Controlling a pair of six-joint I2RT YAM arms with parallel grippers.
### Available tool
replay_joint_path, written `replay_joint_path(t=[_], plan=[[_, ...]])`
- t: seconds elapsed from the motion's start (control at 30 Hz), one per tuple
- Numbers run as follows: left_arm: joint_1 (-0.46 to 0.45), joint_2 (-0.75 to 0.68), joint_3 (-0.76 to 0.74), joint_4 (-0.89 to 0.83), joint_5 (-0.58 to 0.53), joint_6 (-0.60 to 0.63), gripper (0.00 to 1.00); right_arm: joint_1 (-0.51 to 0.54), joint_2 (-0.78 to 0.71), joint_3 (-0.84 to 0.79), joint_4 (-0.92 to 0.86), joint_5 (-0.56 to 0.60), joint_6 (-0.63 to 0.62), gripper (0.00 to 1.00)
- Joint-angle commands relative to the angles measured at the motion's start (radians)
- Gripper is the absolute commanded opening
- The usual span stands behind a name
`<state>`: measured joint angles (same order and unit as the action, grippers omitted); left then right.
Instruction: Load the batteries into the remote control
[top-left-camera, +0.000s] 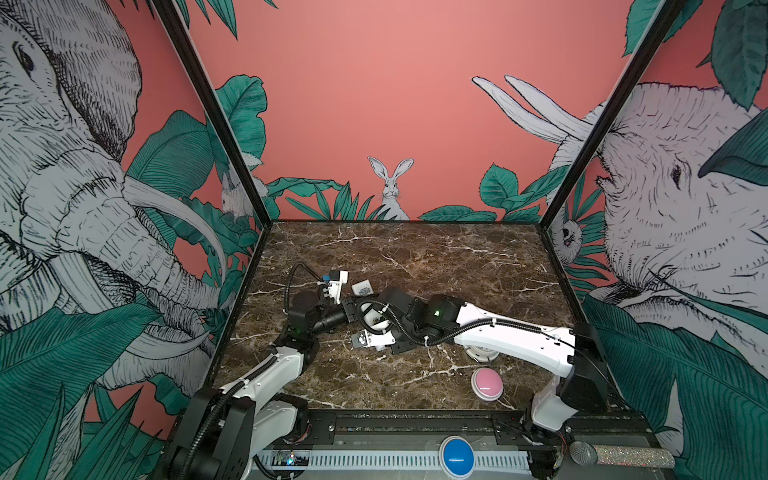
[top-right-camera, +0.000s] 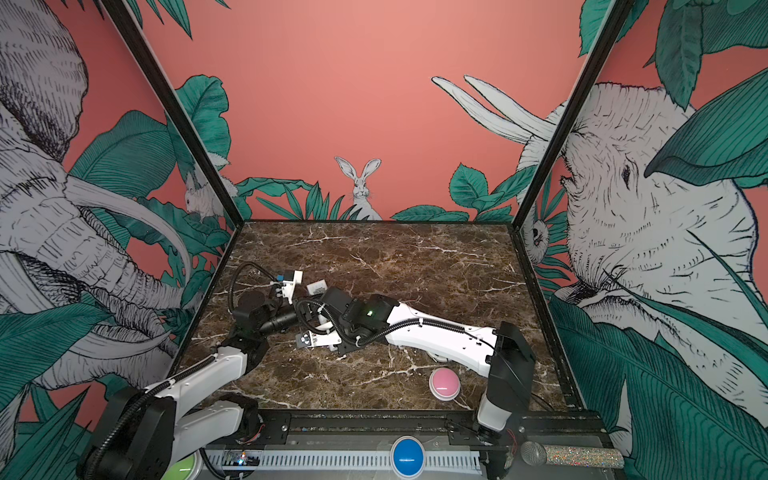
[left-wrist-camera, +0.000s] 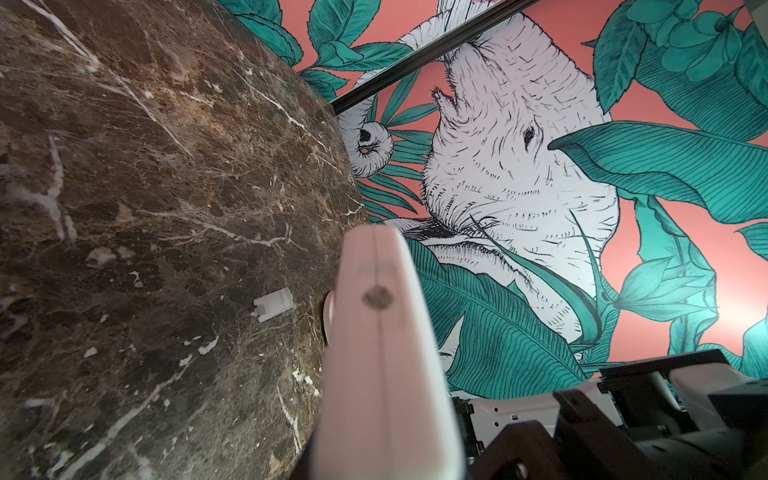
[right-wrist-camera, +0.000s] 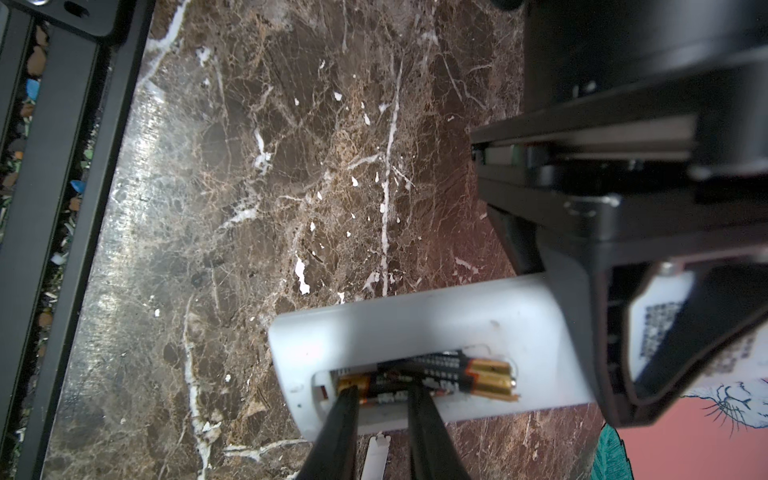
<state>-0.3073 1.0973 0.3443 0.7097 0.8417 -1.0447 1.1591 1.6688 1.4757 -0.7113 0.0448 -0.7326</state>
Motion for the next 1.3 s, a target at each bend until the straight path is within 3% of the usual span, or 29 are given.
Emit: replay_joint_path(t=[0.0,1.27], plan=[[-0.016,-0.042,0.025,0.084,0.085,-0.044,0.0,-0.006,-0.014,-0.025,-0.027,0.049,0.012,0.24],[-0.013,-0.027,0.015,0.092,0.082,-0.04,0.0,0.001,-0.053,0.037,-0.022,0.054,0.047,0.25]])
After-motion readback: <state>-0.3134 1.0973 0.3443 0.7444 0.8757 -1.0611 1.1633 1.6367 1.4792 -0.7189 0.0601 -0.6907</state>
